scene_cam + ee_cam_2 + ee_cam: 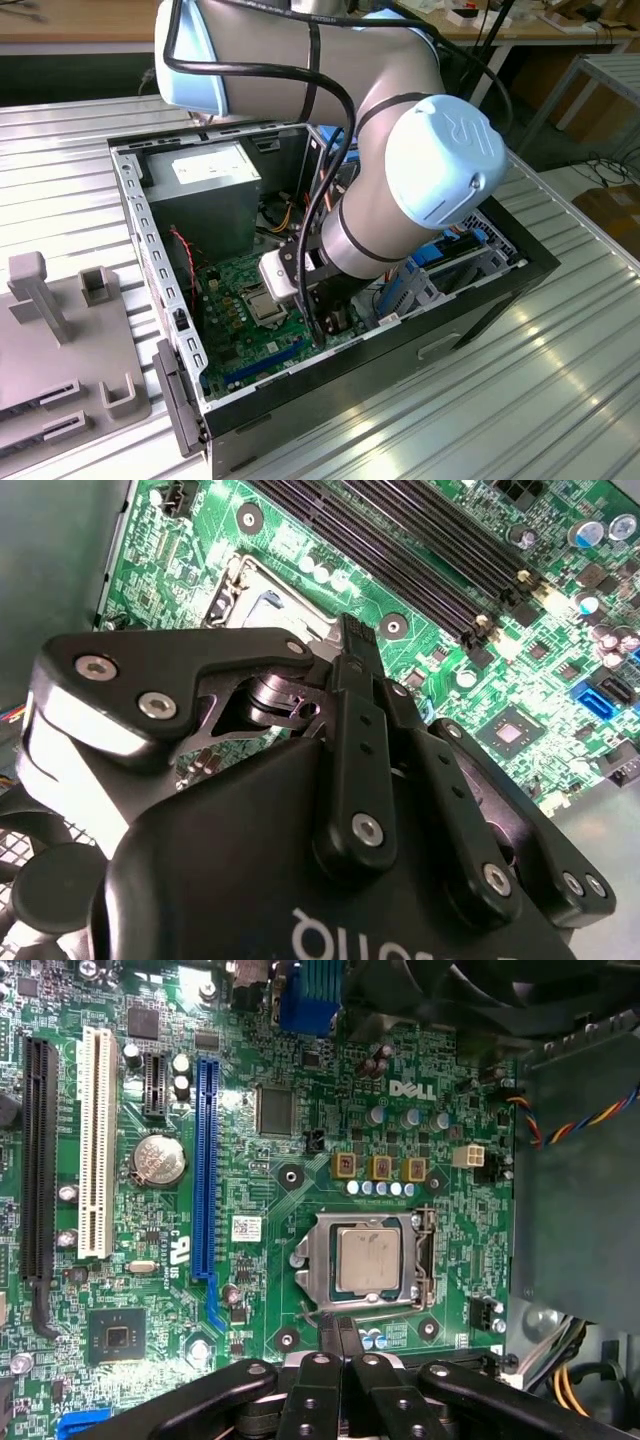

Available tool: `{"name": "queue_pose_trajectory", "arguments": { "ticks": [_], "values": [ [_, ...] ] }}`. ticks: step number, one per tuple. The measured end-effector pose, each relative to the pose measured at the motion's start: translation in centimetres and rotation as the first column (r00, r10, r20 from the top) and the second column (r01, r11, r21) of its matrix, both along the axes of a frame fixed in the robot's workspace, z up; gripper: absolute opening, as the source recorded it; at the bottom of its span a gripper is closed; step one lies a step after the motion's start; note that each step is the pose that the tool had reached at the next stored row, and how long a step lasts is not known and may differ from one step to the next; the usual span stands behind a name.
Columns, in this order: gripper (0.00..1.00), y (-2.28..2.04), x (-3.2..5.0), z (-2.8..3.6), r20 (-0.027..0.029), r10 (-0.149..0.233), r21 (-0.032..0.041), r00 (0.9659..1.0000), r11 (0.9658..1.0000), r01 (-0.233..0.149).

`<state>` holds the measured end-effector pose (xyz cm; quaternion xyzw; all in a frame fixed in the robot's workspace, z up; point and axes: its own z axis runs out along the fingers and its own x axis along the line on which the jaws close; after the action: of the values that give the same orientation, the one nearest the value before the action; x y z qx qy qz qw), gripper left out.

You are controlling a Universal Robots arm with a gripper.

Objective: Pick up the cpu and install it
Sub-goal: 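Install the first cpu locking lever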

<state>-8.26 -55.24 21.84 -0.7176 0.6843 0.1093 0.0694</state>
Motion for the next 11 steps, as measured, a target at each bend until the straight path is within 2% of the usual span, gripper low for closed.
{"name": "queue_pose_trajectory", "arguments": {
  "ticks": [2, 4, 5, 11],
  "values": [
    [0.11, 0.00, 0.01, -0.11, 0.0001, 0.000, 0.0002, 1.0000, 1.0000, 0.000],
    [0.11, -0.46, 0.26, -0.15, -0.0005, 0.000, 0.0003, 1.0000, 1.0000, 0.000],
    [0.11, -0.55, 0.28, -0.16, -0.0006, 0.000, 0.0002, 1.0000, 1.0000, 0.000],
    [0.11, -0.59, 0.71, -0.70, -0.0005, 0.000, 0.0002, 1.0000, 1.0000, 0.000]
  ]
}}
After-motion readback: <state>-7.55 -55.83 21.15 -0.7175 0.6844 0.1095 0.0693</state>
